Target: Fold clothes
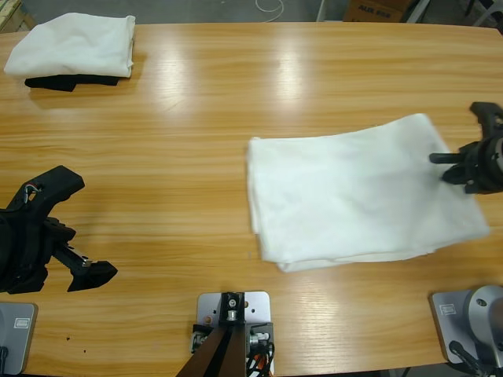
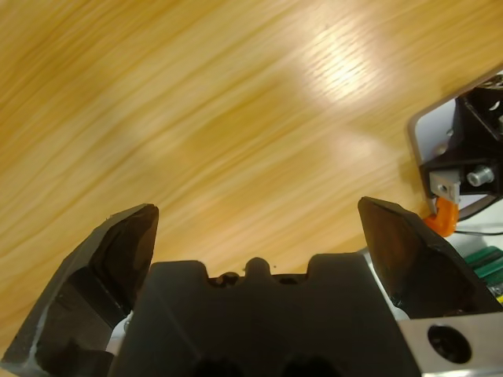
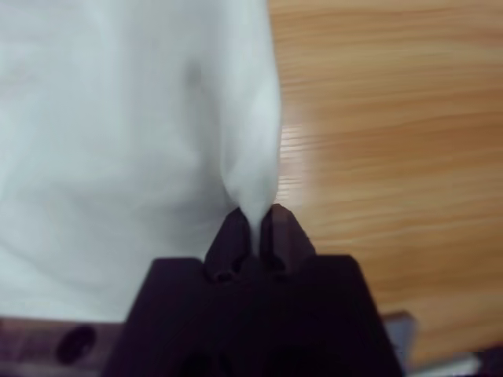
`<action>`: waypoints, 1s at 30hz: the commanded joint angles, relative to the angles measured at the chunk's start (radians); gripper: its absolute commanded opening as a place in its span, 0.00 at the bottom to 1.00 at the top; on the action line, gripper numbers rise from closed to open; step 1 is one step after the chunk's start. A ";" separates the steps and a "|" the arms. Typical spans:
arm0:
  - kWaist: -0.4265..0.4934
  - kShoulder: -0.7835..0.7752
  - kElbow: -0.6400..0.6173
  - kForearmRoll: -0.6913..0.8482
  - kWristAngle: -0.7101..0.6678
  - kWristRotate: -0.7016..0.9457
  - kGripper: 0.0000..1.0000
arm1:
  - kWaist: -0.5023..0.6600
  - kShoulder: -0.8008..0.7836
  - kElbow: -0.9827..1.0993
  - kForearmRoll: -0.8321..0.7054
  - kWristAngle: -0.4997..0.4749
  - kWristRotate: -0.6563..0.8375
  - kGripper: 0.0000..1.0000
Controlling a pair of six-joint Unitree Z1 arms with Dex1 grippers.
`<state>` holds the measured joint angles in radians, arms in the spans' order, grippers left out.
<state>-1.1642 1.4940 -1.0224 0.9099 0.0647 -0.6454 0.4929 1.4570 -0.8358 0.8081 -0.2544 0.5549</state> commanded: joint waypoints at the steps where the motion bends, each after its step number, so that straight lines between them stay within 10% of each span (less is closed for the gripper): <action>1: 0.001 0.014 0.038 -0.020 0.017 -0.019 1.00 | 0.173 0.186 -0.263 0.342 -0.285 0.060 0.00; 10: 0.001 0.017 0.057 -0.043 0.017 -0.023 1.00 | 0.516 0.384 -0.696 0.762 -0.522 0.121 0.00; 19: 0.001 0.013 0.074 -0.054 0.018 -0.023 1.00 | 0.763 0.507 -0.746 0.772 -0.366 0.202 0.00; 30: 0.000 -0.001 0.082 -0.055 0.018 -0.023 1.00 | 0.791 0.504 -0.688 0.587 -0.198 0.194 0.00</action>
<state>-1.1642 1.4941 -0.9741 0.8695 0.0650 -0.6553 1.2581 1.9257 -1.5774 1.5071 -0.5604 0.7658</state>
